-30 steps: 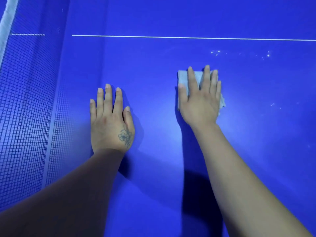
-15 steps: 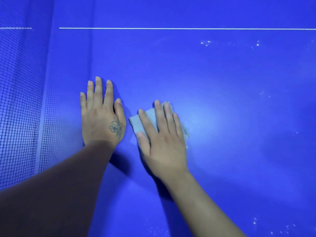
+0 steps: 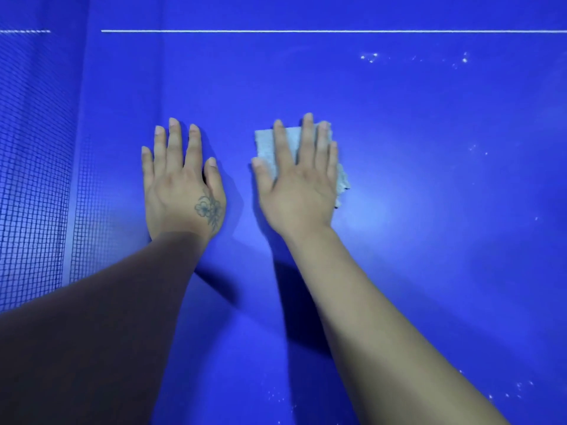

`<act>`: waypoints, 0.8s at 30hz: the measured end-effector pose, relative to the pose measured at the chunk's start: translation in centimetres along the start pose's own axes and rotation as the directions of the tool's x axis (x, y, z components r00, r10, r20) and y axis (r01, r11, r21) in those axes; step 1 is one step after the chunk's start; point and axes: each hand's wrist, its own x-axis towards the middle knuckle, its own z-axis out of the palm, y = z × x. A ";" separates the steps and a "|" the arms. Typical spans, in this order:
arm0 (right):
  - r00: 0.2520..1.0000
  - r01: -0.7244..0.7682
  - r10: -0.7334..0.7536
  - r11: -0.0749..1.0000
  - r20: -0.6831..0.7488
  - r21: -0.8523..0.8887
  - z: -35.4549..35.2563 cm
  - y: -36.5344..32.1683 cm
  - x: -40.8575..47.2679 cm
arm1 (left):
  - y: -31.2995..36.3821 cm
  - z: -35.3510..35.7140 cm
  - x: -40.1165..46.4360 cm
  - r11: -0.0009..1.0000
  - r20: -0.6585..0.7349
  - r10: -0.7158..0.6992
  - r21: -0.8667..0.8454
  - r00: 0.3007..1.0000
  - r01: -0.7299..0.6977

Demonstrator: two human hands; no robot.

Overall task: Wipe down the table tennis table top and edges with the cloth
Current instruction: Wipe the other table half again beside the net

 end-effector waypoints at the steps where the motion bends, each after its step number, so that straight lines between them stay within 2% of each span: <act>1: 0.999 0.043 -0.043 0.999 0.017 0.007 0.1 -0.7 -0.6 | 0.0 0.0 0.0 1.000 -0.006 0.000 -0.005 1.000 0.000; 5: 0.981 0.189 -0.191 0.980 0.032 0.062 0.1 -0.7 -4.2 | 0.0 -0.3 -0.1 1.000 -0.015 -0.002 -0.013 1.000 0.001; 9: 0.975 0.212 -0.217 0.972 0.036 0.103 -0.6 1.7 -6.2 | 0.1 -0.1 0.0 1.000 -0.016 0.003 -0.008 1.000 -0.003; 14: 0.999 0.033 -0.032 0.998 -0.018 0.054 -1.3 4.5 -4.1 | 0.1 -0.3 0.1 1.000 -0.013 -0.001 -0.002 1.000 0.001; 16: 0.997 -0.051 0.056 0.993 -0.048 0.103 -1.5 5.1 -1.9 | 0.1 -0.4 0.2 1.000 -0.005 0.000 0.003 1.000 0.000; 19: 0.976 -0.195 0.212 0.956 -0.055 0.222 -2.0 5.7 2.2 | 0.1 -0.5 0.3 1.000 0.016 0.000 0.005 1.000 -0.001; 24: 0.917 -0.333 0.379 0.899 -0.121 0.285 -1.9 7.1 8.5 | 0.2 -0.7 0.3 1.000 0.049 -0.017 -0.004 0.999 0.017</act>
